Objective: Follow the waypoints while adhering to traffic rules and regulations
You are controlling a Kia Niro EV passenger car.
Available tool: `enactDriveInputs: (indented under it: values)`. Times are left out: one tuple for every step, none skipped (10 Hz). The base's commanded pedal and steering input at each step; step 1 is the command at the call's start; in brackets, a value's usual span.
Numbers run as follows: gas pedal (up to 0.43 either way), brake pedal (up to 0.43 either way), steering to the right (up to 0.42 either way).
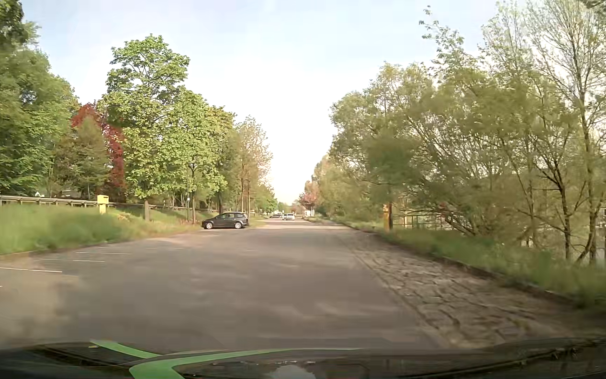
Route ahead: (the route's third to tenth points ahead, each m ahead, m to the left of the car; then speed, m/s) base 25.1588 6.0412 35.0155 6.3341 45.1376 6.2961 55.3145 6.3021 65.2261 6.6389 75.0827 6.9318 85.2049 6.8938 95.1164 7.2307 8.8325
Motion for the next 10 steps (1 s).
enactDriveInputs:
  values:
    - [0.087, 0.000, -0.005]
    - [0.087, 0.000, -0.005]
    - [0.087, 0.000, -0.005]
    - [0.087, 0.000, -0.005]
    - [0.087, 0.000, -0.005]
    - [0.087, 0.000, -0.005]
    - [0.087, 0.000, -0.005]
    - [0.087, 0.000, -0.005]
    - [0.087, 0.000, -0.005]
    - [0.087, 0.000, -0.005]
